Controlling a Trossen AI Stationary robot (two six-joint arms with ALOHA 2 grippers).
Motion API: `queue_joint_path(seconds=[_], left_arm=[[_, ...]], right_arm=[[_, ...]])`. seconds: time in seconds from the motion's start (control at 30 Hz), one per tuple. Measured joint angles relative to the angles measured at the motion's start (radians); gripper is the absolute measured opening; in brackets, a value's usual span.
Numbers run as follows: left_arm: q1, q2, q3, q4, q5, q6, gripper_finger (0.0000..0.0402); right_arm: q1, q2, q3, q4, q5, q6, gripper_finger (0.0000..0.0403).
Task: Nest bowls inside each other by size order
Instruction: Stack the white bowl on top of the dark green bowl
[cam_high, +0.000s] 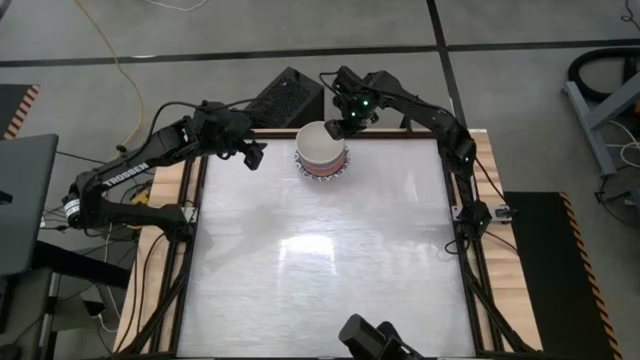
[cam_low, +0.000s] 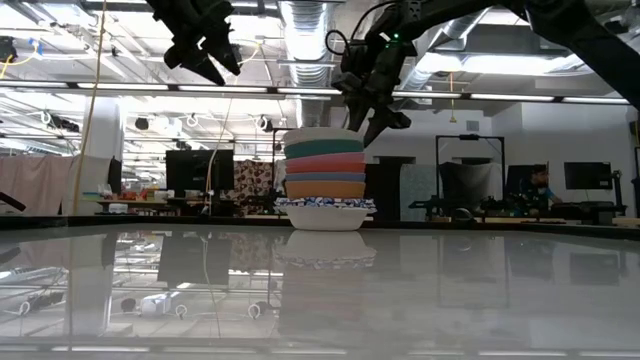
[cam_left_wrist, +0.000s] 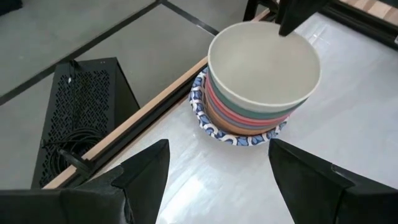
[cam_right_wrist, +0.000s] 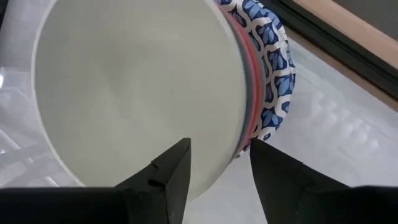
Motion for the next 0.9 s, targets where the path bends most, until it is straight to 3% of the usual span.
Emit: queue_joint_path(seconds=[0.3,0.47,0.6,0.77,0.9], left_arm=[[0.000,-0.005,0.000,0.021,0.057,-0.034,0.0263],[-0.001,-0.009,0.000,0.100,0.173,-0.024,0.0263],[-0.001,-0.011,0.000,0.154,0.189,-0.028,0.0263],[-0.001,-0.011,0.000,0.168,0.187,-0.035,0.0263],[-0.002,-0.011,-0.017,0.186,0.187,-0.047,0.0263]], right_arm=[[-0.016,-0.124,0.000,0.151,0.023,-0.091,0.0180],[0.026,-0.223,0.000,0.332,0.023,-0.316,0.0180],[0.062,-0.262,-0.014,0.343,0.018,-0.454,0.0180],[0.066,-0.327,-0.210,0.404,-0.041,-0.439,0.0179],[0.063,-0.432,-0.465,0.665,-0.056,-0.372,0.0179]])
